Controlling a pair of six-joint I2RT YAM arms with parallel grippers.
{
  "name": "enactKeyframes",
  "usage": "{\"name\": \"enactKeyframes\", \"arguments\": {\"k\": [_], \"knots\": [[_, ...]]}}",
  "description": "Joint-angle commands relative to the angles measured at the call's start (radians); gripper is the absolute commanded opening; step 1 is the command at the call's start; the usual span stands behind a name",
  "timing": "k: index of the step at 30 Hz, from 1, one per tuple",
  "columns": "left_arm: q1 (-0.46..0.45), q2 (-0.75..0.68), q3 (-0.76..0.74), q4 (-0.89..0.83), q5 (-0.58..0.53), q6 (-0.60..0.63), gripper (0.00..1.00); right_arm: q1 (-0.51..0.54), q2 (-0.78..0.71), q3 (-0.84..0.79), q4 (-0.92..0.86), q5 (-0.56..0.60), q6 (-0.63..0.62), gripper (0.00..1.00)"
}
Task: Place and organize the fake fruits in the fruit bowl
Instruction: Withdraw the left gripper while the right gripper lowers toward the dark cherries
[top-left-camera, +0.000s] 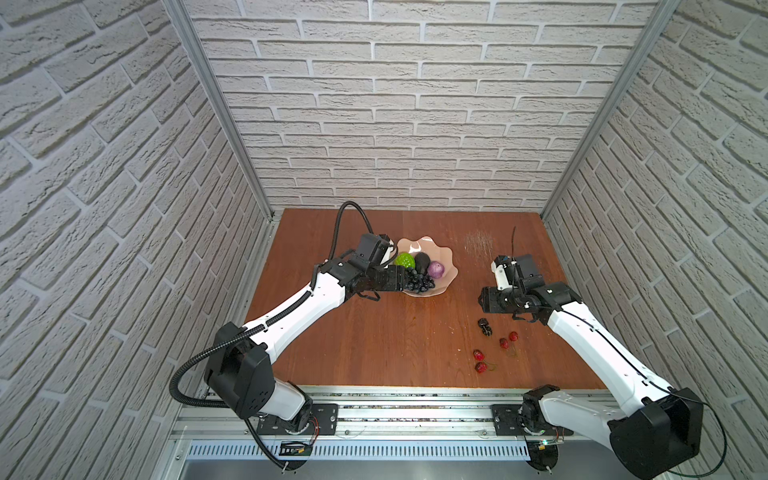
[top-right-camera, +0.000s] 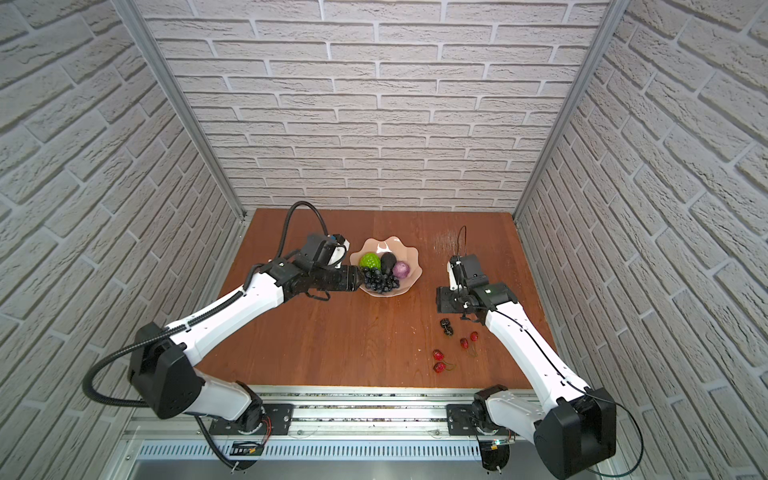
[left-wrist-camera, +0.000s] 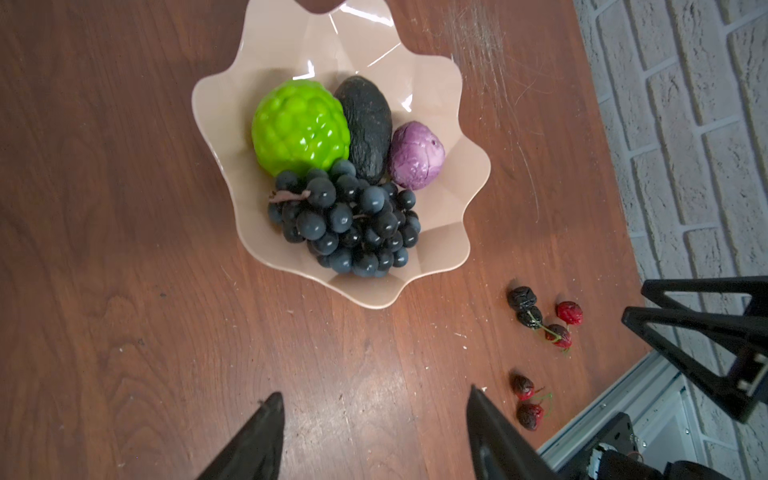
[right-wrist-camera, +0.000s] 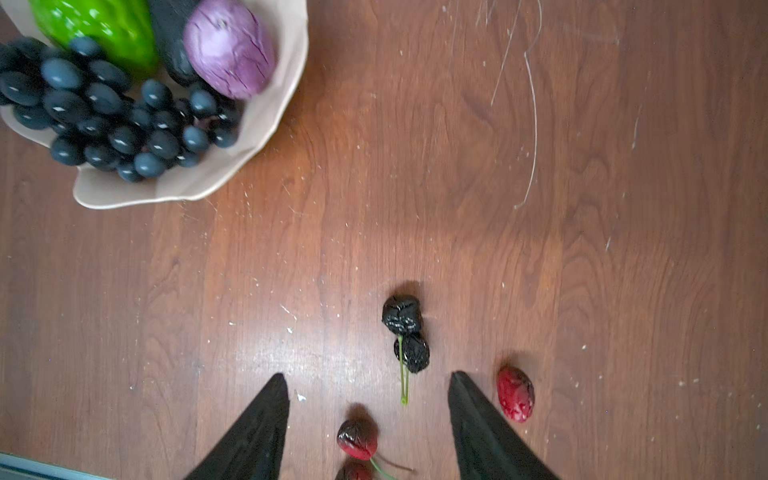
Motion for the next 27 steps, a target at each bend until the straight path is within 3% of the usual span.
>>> {"name": "enactKeyframes", "arguments": {"k": [1, 7, 16, 23, 27], "knots": [[-0.029, -0.023, -0.052, 0.034, -0.040, -0.034, 0.69, 0.032, -0.007, -0.033, -0.024, 0.026, 0.050, 0.63], [-0.048, -0.052, -0.147, 0.085, -0.047, -0.084, 0.69, 0.055, 0.101, -0.070, -0.002, 0.045, 0.044, 0.64], [-0.036, -0.029, -0.114, 0.083, -0.030, -0.072, 0.69, 0.062, 0.200, -0.094, 0.028, 0.058, 0.050, 0.59], [-0.018, -0.018, -0.124, 0.101, -0.011, -0.075, 0.69, 0.061, 0.253, -0.106, 0.050, 0.040, 0.060, 0.46], [-0.006, -0.019, -0.143, 0.118, 0.001, -0.083, 0.69, 0.063, 0.266, -0.107, 0.046, 0.027, 0.068, 0.44]]}}
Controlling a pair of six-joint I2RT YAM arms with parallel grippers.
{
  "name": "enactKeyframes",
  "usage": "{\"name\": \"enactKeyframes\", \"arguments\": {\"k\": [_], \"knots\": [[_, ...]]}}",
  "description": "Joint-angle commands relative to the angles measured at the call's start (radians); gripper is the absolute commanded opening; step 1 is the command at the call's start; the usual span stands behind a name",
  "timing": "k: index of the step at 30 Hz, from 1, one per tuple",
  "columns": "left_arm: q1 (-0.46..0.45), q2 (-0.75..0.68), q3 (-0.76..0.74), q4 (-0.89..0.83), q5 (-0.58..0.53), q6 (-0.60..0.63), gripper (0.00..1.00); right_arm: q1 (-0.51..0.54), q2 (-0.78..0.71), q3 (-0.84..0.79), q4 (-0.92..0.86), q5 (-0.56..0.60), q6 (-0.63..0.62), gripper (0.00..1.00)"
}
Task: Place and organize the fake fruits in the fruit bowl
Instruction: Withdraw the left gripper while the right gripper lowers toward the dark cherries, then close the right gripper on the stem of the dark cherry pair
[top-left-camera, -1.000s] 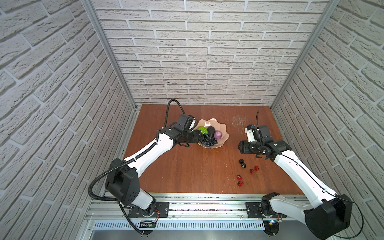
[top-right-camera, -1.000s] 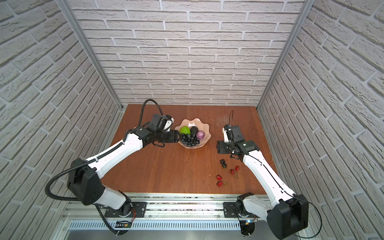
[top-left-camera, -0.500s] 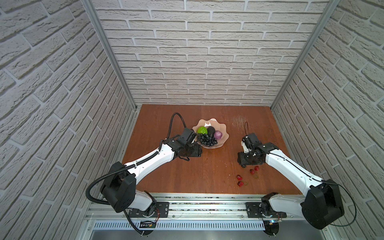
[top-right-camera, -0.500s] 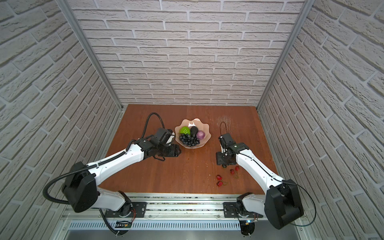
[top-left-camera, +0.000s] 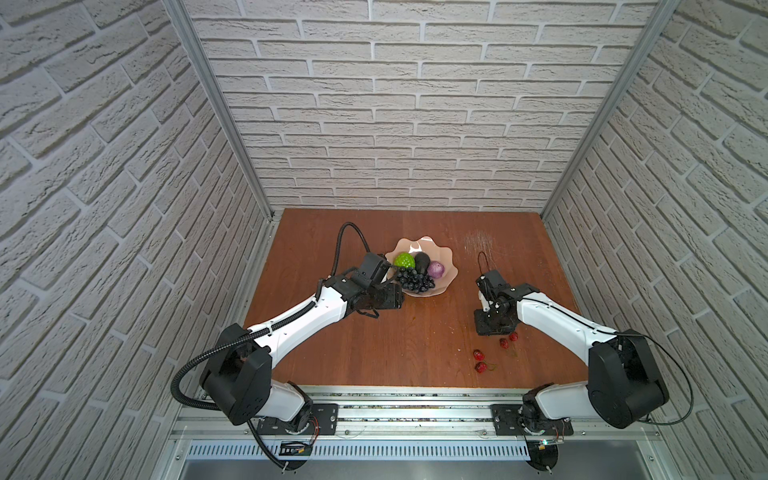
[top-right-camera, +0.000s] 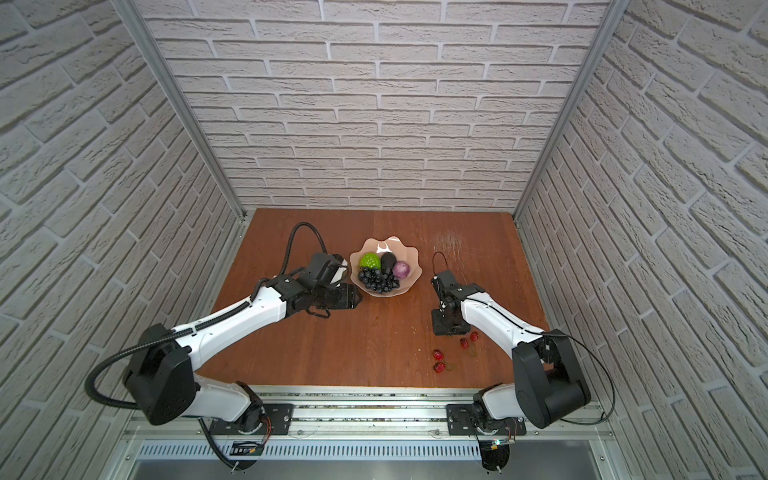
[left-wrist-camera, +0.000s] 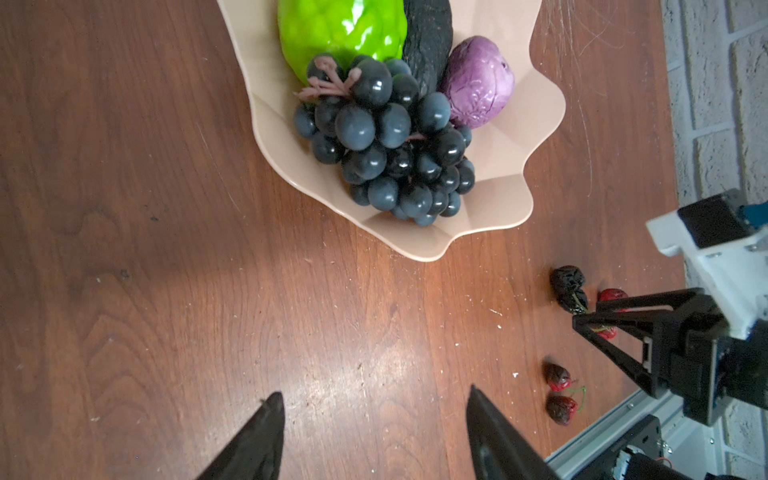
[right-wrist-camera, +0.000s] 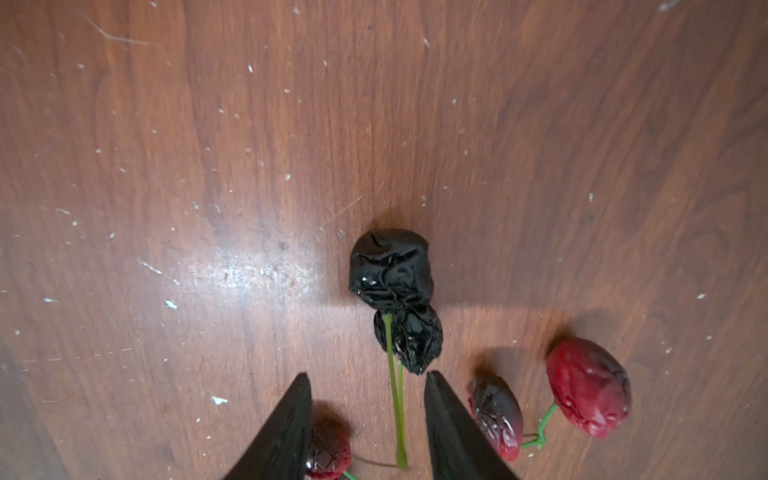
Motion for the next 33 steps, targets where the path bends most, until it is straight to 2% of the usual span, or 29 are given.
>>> {"name": "enactKeyframes", "arguments": {"k": [1, 7, 9, 18, 21, 23, 24, 33], "knots": [[0.014, 0.002, -0.007, 0.048, 0.017, -0.008, 0.69, 0.006, 0.004, -0.011, 0.013, -0.008, 0.022, 0.43], [0.026, -0.002, -0.025, 0.067, 0.027, -0.014, 0.69, 0.006, 0.019, -0.005, 0.008, -0.004, 0.029, 0.37], [0.031, -0.003, -0.030, 0.072, 0.032, -0.015, 0.69, 0.006, 0.026, -0.004, 0.004, -0.004, 0.032, 0.31], [0.045, -0.025, -0.060, 0.096, 0.044, -0.023, 0.69, 0.007, 0.029, -0.007, 0.002, -0.001, 0.041, 0.30], [0.050, -0.034, -0.070, 0.096, 0.043, -0.026, 0.69, 0.009, 0.028, -0.007, 0.002, -0.005, 0.039, 0.21], [0.052, -0.042, -0.074, 0.099, 0.040, -0.027, 0.69, 0.009, 0.028, -0.005, 0.002, -0.007, 0.040, 0.10], [0.053, -0.045, -0.076, 0.098, 0.039, -0.029, 0.69, 0.011, 0.029, -0.006, 0.000, -0.007, 0.040, 0.08], [0.060, -0.052, -0.065, 0.086, 0.033, -0.026, 0.69, 0.012, -0.008, 0.012, -0.023, 0.007, 0.034, 0.06]]}}
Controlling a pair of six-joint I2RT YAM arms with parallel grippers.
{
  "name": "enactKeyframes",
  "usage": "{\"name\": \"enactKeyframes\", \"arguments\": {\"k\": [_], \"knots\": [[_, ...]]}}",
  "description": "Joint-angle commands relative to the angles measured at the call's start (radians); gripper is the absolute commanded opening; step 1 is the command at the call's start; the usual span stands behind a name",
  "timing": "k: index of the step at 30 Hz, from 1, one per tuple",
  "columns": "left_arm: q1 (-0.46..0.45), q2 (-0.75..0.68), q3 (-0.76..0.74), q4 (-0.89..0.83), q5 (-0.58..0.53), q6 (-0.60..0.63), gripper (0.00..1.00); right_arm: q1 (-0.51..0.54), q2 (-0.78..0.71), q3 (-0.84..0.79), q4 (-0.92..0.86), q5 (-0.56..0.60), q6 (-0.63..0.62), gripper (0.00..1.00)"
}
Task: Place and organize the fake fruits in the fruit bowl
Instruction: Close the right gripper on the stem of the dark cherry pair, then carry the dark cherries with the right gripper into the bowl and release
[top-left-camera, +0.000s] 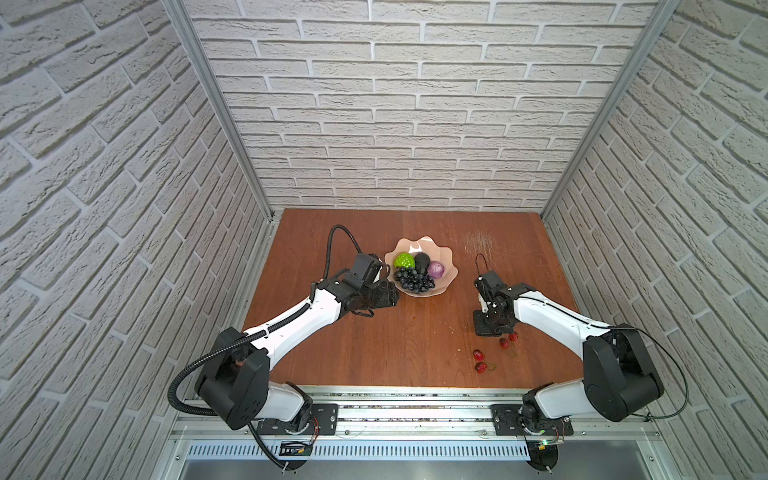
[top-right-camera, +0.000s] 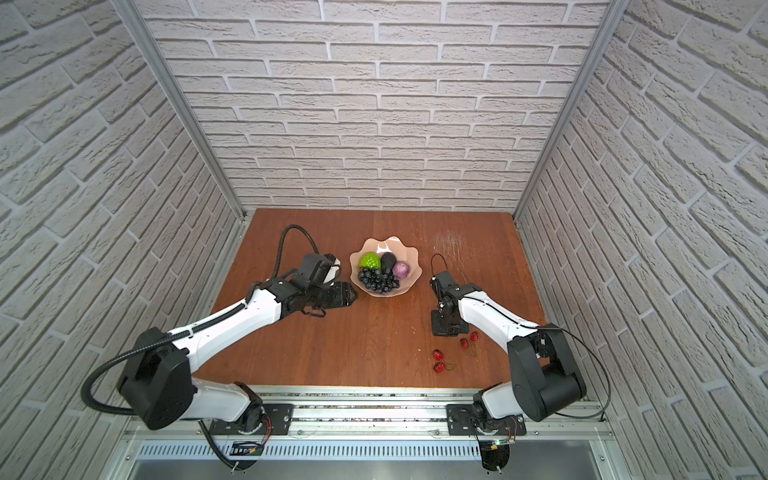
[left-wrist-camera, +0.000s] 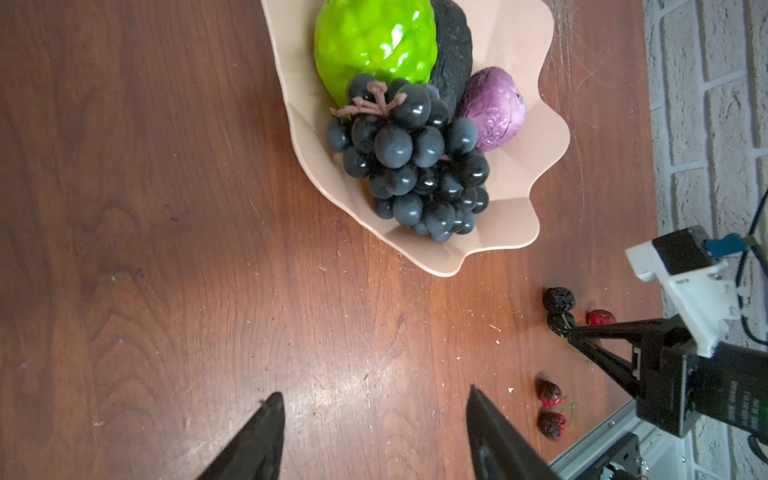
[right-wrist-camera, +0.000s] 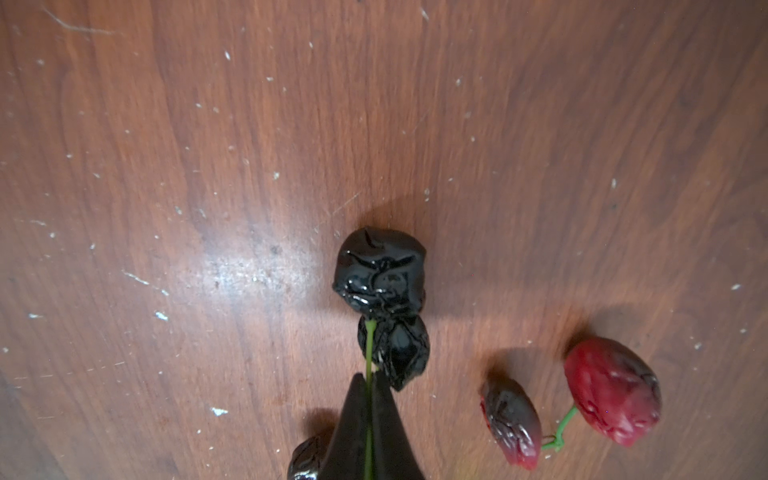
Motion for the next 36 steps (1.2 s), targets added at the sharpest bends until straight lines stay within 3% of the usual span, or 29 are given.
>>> {"name": "enactKeyframes", "arguments": {"k": [1, 10, 17, 26, 36], "knots": [[0.008, -0.022, 0.000, 0.023, -0.006, 0.000, 0.69, 0.009, -0.046, 0.020, -0.028, 0.011, -0.002, 0.06], [0.011, -0.027, 0.011, 0.004, -0.018, 0.001, 0.69, 0.009, -0.083, 0.143, -0.087, -0.062, -0.005, 0.06], [0.014, -0.032, 0.020, -0.005, -0.024, 0.005, 0.69, 0.009, -0.063, 0.338, -0.138, -0.117, -0.019, 0.06], [0.037, -0.074, 0.001, -0.036, -0.038, 0.011, 0.69, 0.010, 0.202, 0.673, -0.066, -0.236, -0.057, 0.06], [0.071, -0.110, -0.025, -0.052, -0.047, 0.010, 0.69, 0.009, 0.490, 0.961, -0.015, -0.204, -0.133, 0.06]]}}
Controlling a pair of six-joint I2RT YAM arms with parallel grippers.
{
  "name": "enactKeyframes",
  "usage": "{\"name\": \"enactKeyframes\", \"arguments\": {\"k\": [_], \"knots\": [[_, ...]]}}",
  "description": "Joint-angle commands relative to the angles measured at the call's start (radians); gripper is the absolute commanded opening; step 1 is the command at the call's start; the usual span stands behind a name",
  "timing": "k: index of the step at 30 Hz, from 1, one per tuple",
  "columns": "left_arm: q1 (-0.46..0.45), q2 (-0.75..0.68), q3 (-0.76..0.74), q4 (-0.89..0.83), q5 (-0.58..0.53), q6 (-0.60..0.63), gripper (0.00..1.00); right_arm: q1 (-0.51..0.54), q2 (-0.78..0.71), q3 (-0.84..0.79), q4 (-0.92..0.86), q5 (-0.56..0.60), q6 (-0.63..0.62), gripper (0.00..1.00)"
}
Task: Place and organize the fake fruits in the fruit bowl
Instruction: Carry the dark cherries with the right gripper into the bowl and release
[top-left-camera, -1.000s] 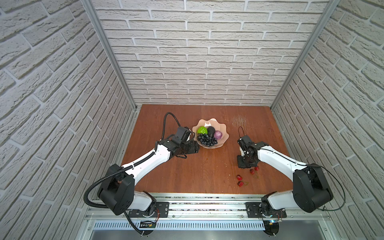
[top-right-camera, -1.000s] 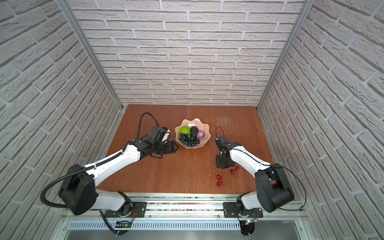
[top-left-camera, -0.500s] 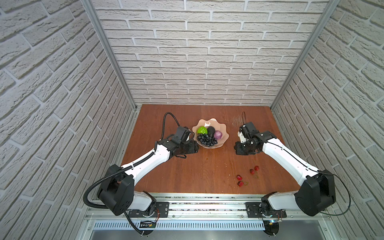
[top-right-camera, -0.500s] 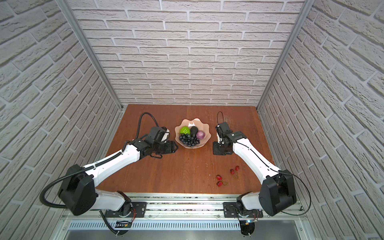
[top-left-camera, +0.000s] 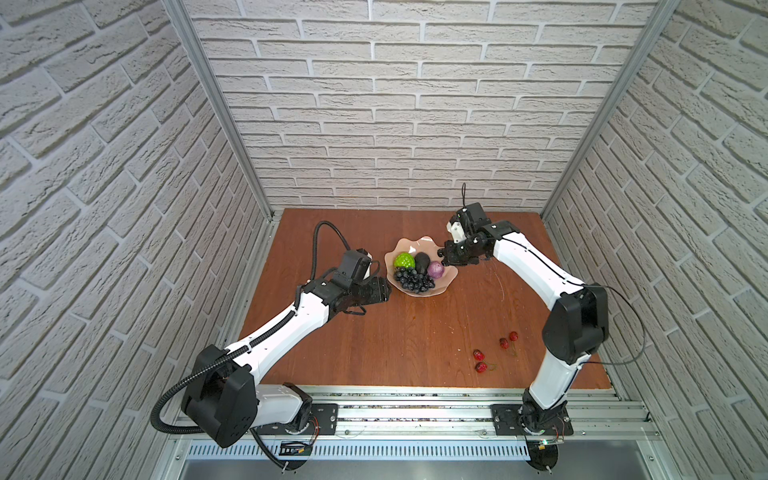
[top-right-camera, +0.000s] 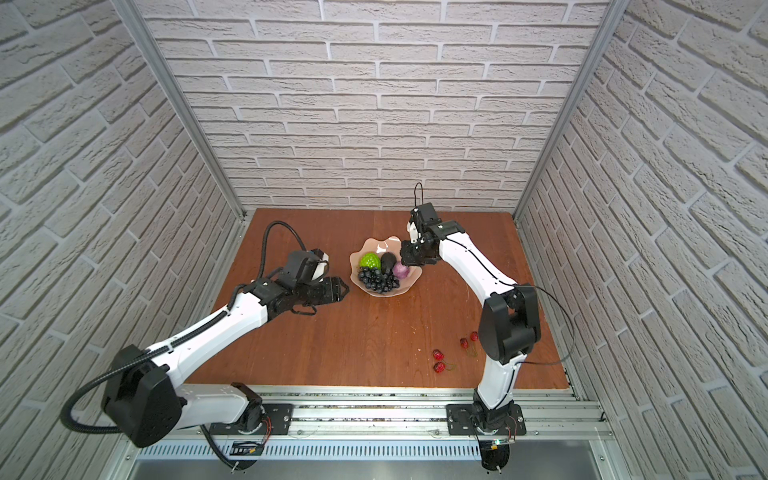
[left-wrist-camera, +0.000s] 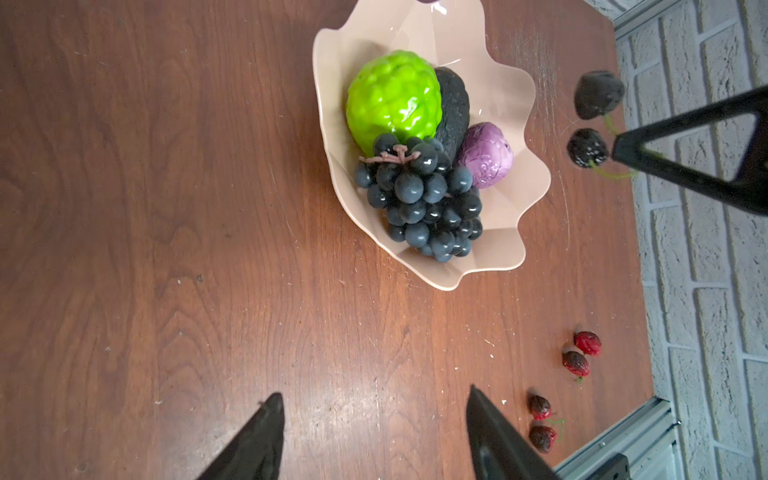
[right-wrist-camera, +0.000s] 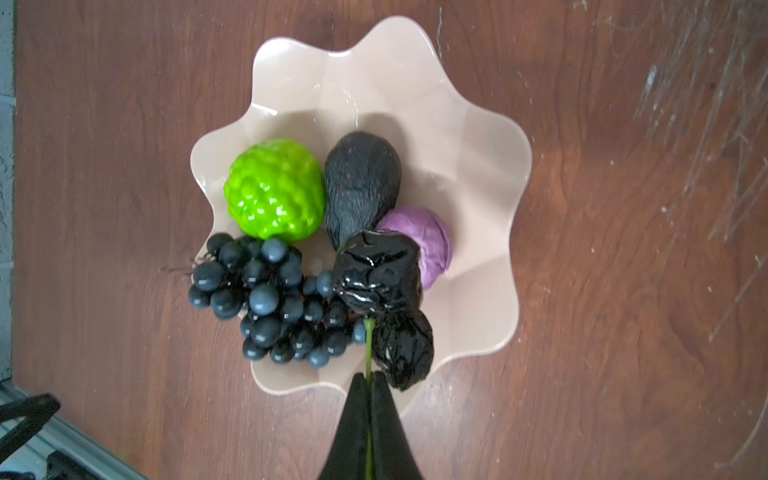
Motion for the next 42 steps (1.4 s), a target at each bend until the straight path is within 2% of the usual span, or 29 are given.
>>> {"name": "enactKeyframes", "arguments": {"k": [1, 5, 13, 30, 42], "knots": [[0.014, -0.009, -0.023, -0.009, -0.015, 0.009, 0.69, 0.005, 0.047, 0.086, 0.034, 0.011, -0.058, 0.06], [0.027, 0.003, -0.019, -0.008, -0.005, 0.012, 0.69, 0.002, 0.161, 0.186, 0.008, 0.004, -0.081, 0.06], [0.052, 0.026, -0.015, 0.000, 0.011, 0.013, 0.69, -0.012, 0.298, 0.331, -0.046, -0.015, -0.118, 0.06], [0.064, 0.048, 0.006, 0.000, 0.026, 0.014, 0.69, -0.029, 0.400, 0.389, -0.049, -0.031, -0.138, 0.10], [0.064, 0.018, -0.003, -0.014, 0.016, 0.000, 0.70, -0.029, 0.341, 0.410, -0.080, 0.000, -0.157, 0.30]]}}
